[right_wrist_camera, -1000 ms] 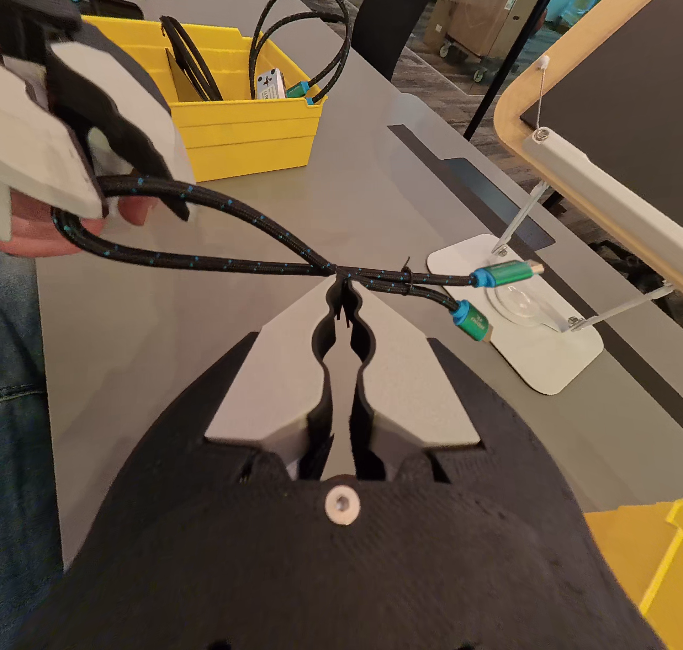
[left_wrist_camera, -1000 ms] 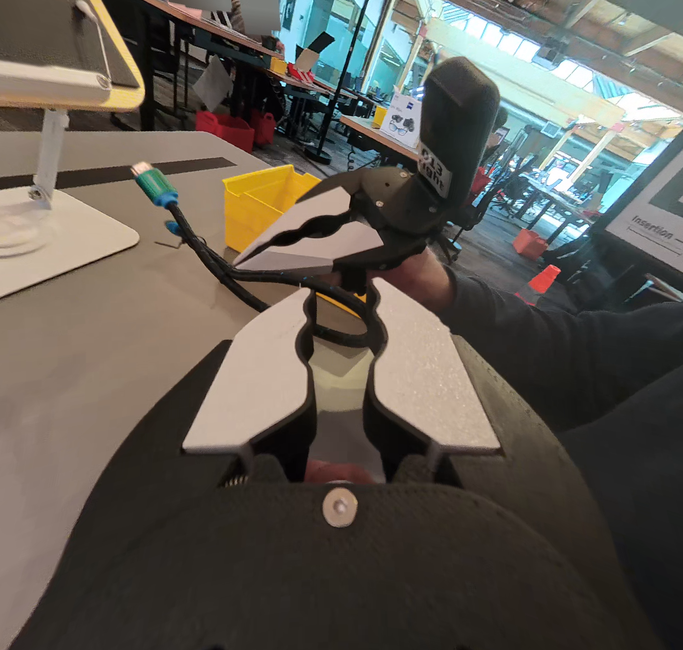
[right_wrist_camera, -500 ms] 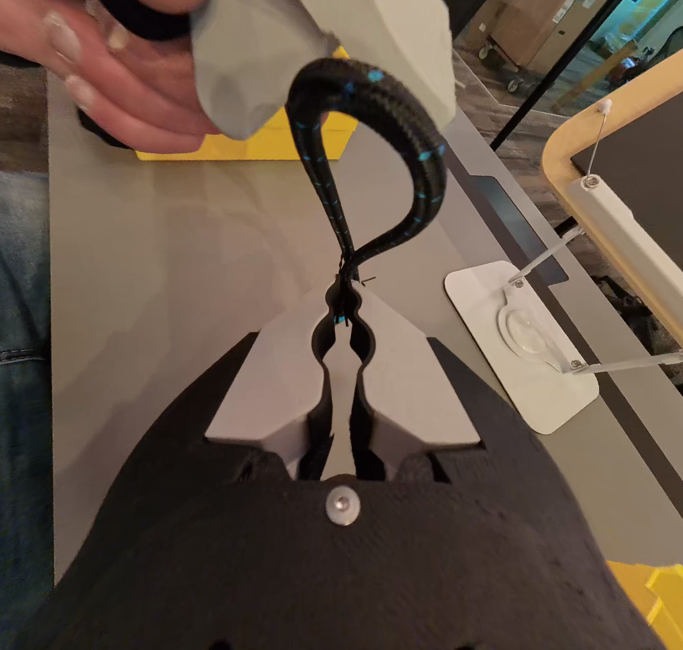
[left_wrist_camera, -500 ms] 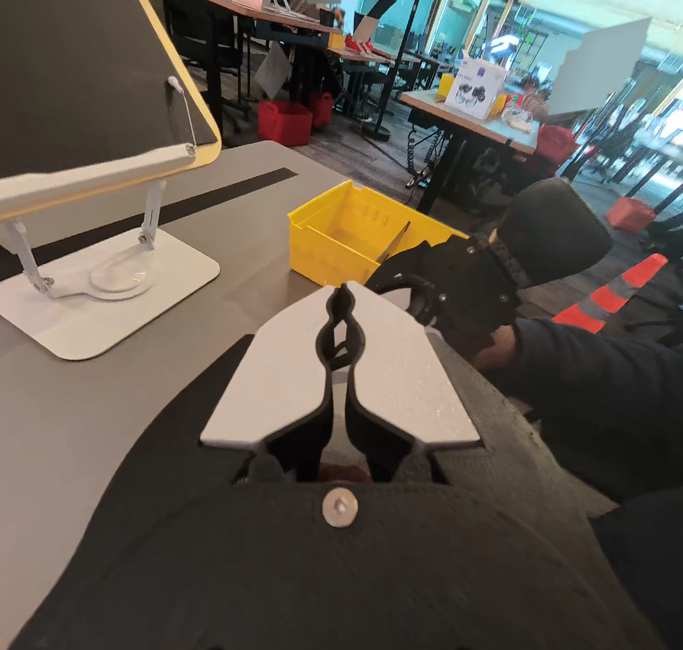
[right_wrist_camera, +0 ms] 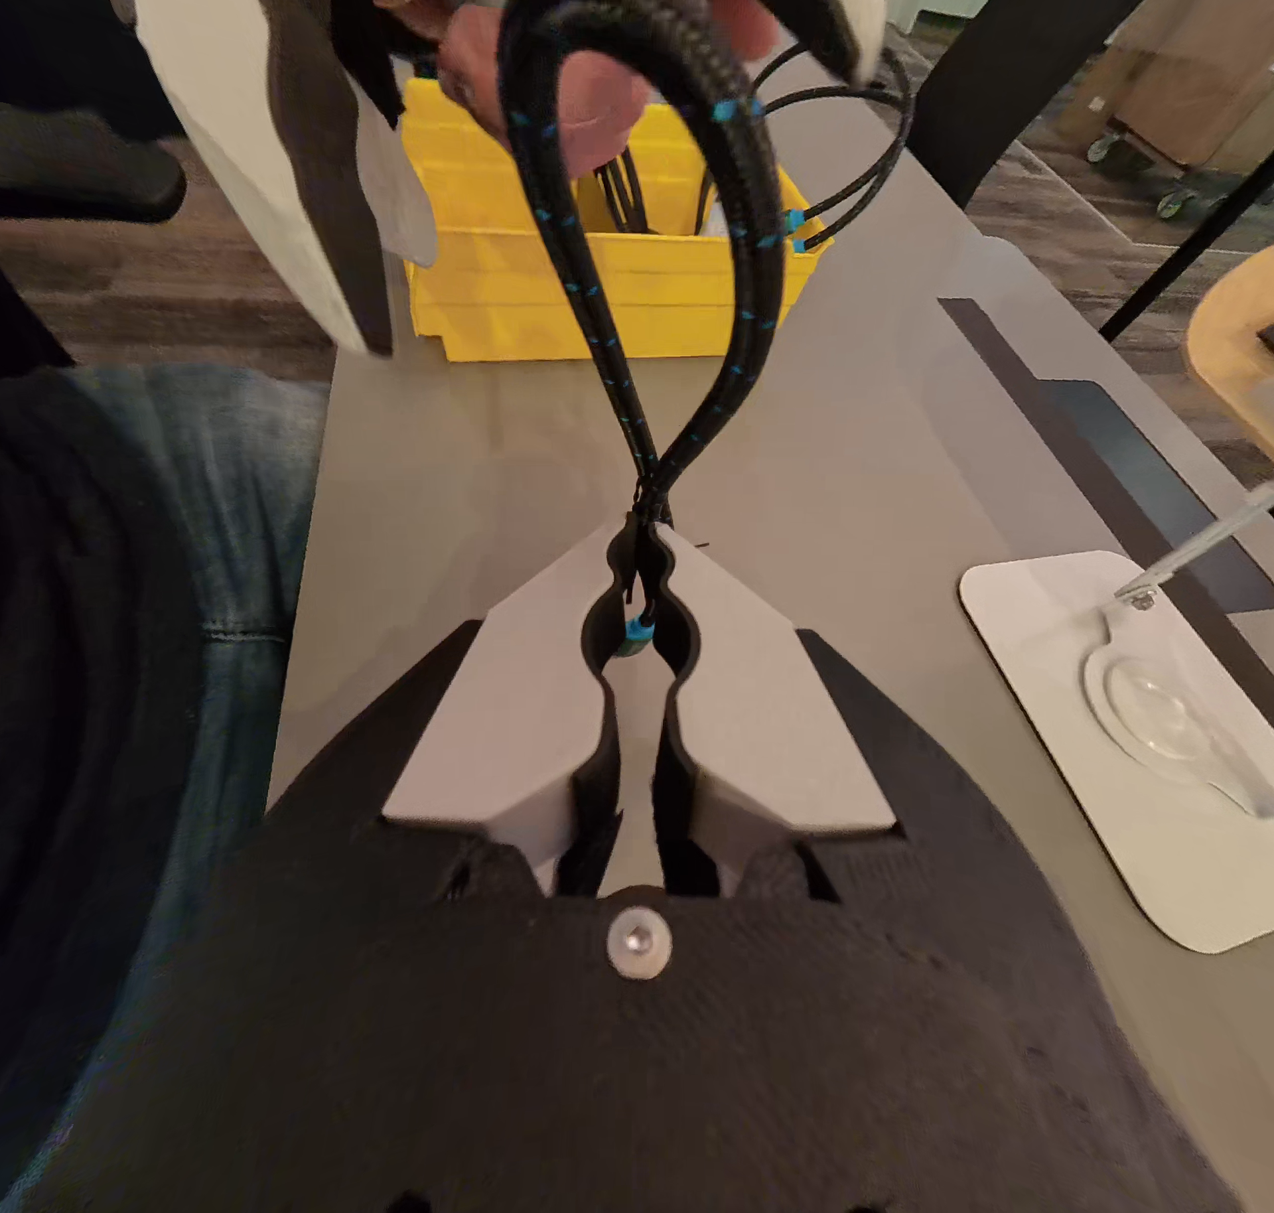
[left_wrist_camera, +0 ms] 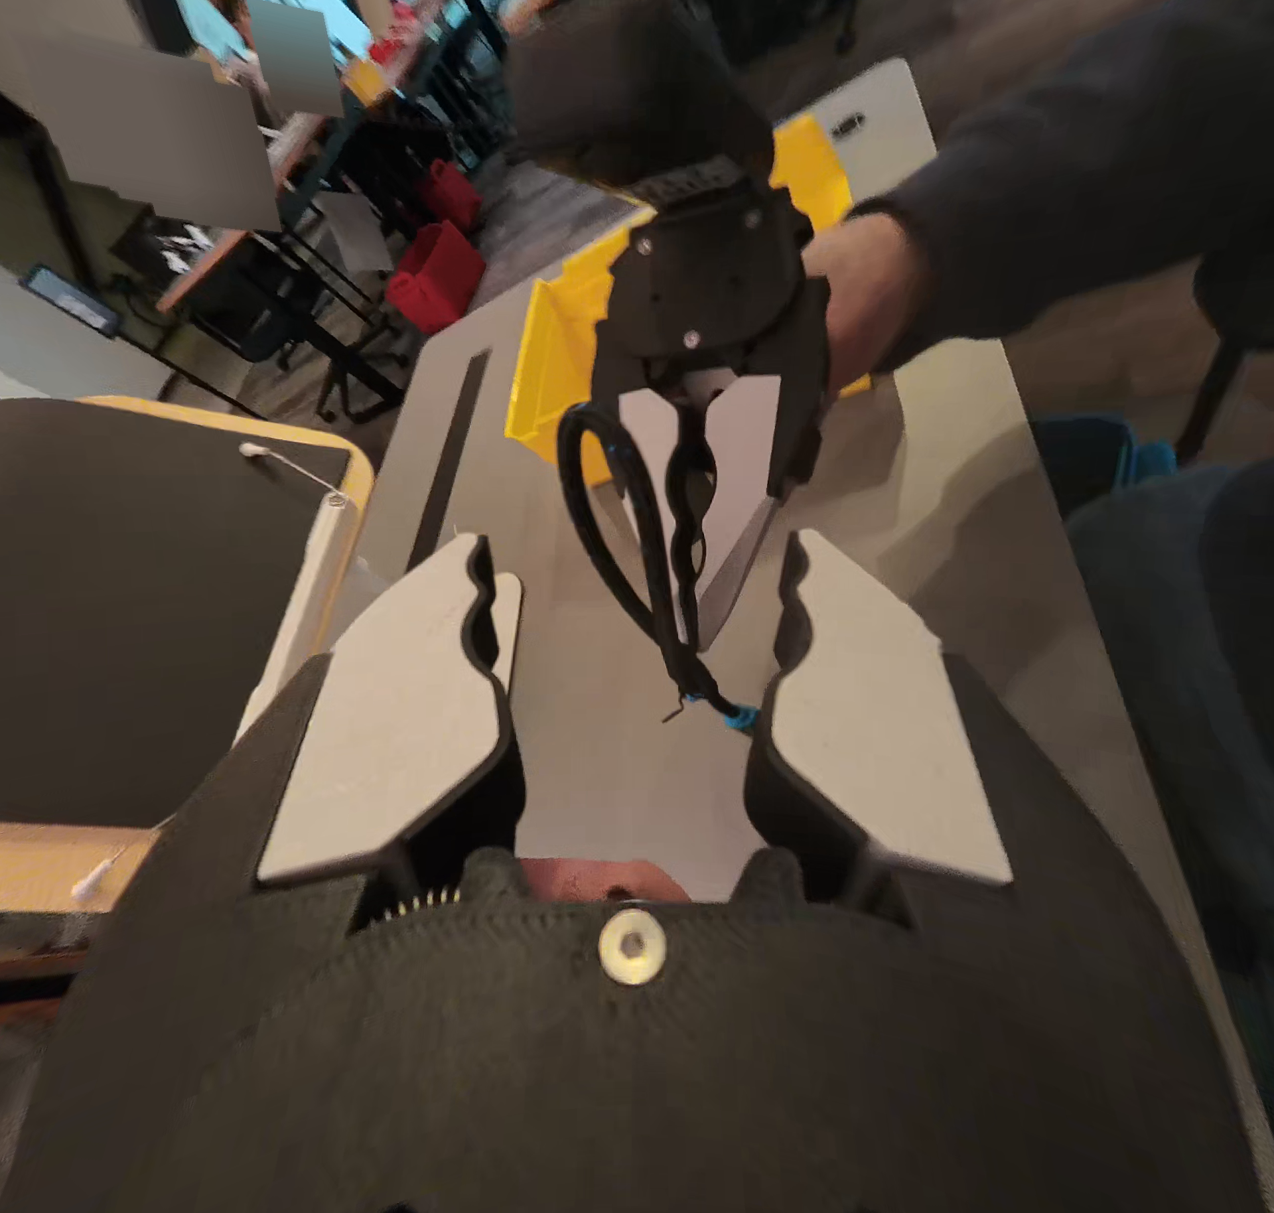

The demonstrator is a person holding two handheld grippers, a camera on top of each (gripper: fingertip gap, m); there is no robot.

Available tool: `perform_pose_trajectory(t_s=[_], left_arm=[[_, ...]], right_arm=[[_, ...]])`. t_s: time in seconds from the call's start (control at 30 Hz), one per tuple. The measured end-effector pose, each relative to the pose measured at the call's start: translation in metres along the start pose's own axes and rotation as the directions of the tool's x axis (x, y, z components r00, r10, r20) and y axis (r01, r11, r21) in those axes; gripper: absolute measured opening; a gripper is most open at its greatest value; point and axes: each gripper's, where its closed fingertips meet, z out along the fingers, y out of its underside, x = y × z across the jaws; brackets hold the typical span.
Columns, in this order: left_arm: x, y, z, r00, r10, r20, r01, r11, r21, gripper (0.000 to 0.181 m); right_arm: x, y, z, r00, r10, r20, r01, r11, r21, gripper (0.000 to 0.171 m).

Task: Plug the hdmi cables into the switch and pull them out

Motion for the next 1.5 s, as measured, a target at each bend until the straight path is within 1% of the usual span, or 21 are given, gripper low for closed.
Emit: perform_pose_trajectory(t_s=[0.03,0.1,0.2,0.27,0.3,0.4,0.47,0.53,0.63,0.77,0.9,1.03,1.13,1.2,1.23,1.3,1.33,1.5], left_arm=[[0.003,0.003,0.005,0.999,0.032,-0.022,-0.033,0.999,-0.038,0.082],[0.006,0.003,0.012,0.996,0.073,-0.059,-0.076,0.996,-0.053,0.081],[0.0,-0.003,0.02,0.994,0.042,-0.103,-0.046,0.998,-0.037,0.076],[-0.006,-0.006,0.025,0.99,-0.022,-0.14,0.018,1.0,-0.024,0.071],[-0.01,-0.007,0.027,0.988,-0.054,-0.145,0.052,0.998,-0.018,0.066],[-0.025,-0.008,0.036,0.96,-0.22,-0.175,0.226,0.974,0.013,0.063],[-0.038,-0.001,0.042,0.929,-0.325,-0.177,0.334,0.942,0.023,0.056],[-0.046,0.011,0.05,0.892,-0.416,-0.175,0.426,0.905,0.019,0.054],[-0.048,0.025,0.061,0.866,-0.47,-0.171,0.476,0.879,-0.006,0.055],[-0.043,0.039,0.074,0.871,-0.468,-0.148,0.462,0.884,-0.076,0.055],[-0.037,0.068,0.087,0.891,-0.44,-0.11,0.416,0.889,-0.19,0.053],[-0.02,0.097,0.095,0.893,-0.434,-0.121,0.387,0.876,-0.287,0.052],[-0.006,0.109,0.097,0.898,-0.417,-0.141,0.355,0.875,-0.328,0.052],[0.009,0.112,0.096,0.894,-0.409,-0.182,0.332,0.878,-0.346,0.054],[0.015,0.115,0.096,0.903,-0.385,-0.189,0.302,0.884,-0.358,0.056],[0.024,0.117,0.095,0.924,-0.33,-0.192,0.247,0.901,-0.356,0.056],[0.021,0.118,0.094,0.936,-0.31,-0.166,0.239,0.907,-0.346,0.056],[-0.01,0.106,0.07,0.946,-0.323,-0.037,0.308,0.925,-0.222,0.054]], right_arm=[[-0.005,-0.002,0.002,1.0,-0.013,0.027,0.013,1.0,0.001,0.0],[-0.013,-0.004,0.005,0.998,-0.036,0.058,0.036,0.999,-0.006,0.0],[-0.02,-0.009,0.008,0.995,-0.062,0.084,0.062,0.998,0.003,0.0],[-0.026,-0.013,0.008,0.991,-0.089,0.1,0.087,0.996,0.019,0.0],[-0.027,-0.014,0.009,0.991,-0.101,0.093,0.099,0.995,0.019,0.0],[-0.028,-0.021,0.008,0.991,-0.099,0.095,0.093,0.994,0.064,0.0],[-0.031,-0.023,0.008,0.988,-0.11,0.104,0.101,0.991,0.089,0.0],[-0.033,-0.027,0.007,0.988,-0.114,0.102,0.102,0.988,0.116,0.0],[-0.033,-0.029,0.004,0.989,-0.112,0.101,0.097,0.985,0.142,0.0],[-0.034,-0.031,0.001,0.988,-0.122,0.095,0.105,0.98,0.166,0.0],[-0.031,-0.039,-0.007,0.99,-0.112,0.083,0.093,0.973,0.212,0.0],[-0.025,-0.043,-0.016,0.994,-0.093,0.06,0.076,0.968,0.239,0.0],[-0.016,-0.042,-0.023,0.997,-0.07,0.032,0.061,0.969,0.24,0.0],[-0.012,-0.042,-0.027,0.999,-0.048,0.023,0.041,0.966,0.254,0.0],[-0.011,-0.041,-0.028,0.999,-0.042,0.027,0.034,0.967,0.253,0.0],[-0.011,-0.038,-0.027,0.999,-0.038,0.031,0.029,0.971,0.237,0.0],[-0.011,-0.037,-0.027,0.999,-0.033,0.034,0.024,0.972,0.234,0.0],[-0.011,-0.034,-0.032,0.998,0.005,0.057,-0.019,0.968,0.249,0.0]])
